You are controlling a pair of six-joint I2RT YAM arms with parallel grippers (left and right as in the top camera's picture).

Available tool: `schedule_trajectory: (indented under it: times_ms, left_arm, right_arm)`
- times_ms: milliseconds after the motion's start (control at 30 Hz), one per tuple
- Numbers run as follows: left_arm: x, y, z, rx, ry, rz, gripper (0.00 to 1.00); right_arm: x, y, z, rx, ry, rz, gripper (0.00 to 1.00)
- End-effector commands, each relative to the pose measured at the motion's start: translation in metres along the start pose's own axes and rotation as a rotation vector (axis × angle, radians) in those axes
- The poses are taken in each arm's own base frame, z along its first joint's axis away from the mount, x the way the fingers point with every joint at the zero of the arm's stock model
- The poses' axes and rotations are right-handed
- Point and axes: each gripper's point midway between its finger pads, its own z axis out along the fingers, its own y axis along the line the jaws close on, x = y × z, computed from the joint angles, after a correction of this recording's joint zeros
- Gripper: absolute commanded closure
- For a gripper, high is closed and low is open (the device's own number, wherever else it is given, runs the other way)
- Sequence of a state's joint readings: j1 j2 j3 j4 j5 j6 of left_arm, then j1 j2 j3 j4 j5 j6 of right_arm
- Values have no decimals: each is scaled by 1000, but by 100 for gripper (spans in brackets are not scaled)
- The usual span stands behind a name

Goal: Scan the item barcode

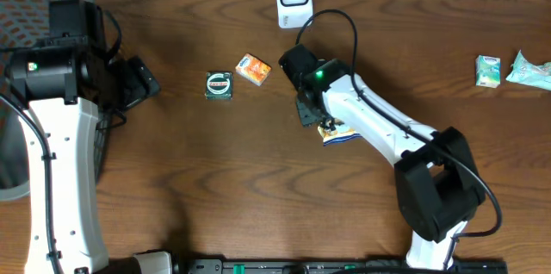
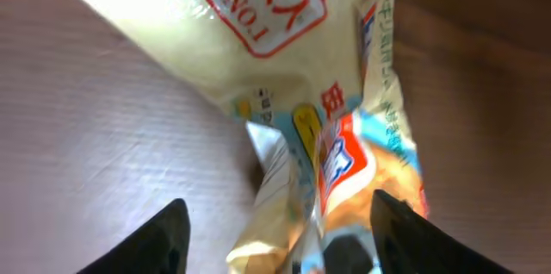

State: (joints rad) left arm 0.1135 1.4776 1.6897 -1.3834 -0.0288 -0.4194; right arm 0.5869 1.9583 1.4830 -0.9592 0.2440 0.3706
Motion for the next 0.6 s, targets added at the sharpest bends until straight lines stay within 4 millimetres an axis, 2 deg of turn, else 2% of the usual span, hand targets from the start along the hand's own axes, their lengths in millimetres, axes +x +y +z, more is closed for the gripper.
schedule_trajectory:
  times_ms: [0, 67, 100, 133, 267, 400, 567]
  left_arm:
    - [0, 2, 3, -12, 9, -6, 2]
    - [0, 2, 3, -12, 9, -6, 2]
    - [0, 2, 3, -12, 9, -6, 2]
    - [0, 2, 3, -12, 9, -6, 2]
    - [0, 2, 3, -12, 9, -6, 3]
    - [1, 2, 3, -12, 9, -6, 2]
    - [0, 2, 3, -12, 9, -6, 2]
  right_arm:
    - [-27, -11, -44, -134, -70, 106, 55]
    - [-33, -24, -52, -148, -87, 143, 77]
    - [-36, -32, -54, -153, -93, 166, 91]
    - [-38, -40, -55, -158, -94, 188, 99]
    - [-40, -54, -44, -223, -65, 216, 99]
    - [-34, -50, -28, -324, -21, 208, 99]
    - [-24, -38, 6, -331, 20, 199, 99]
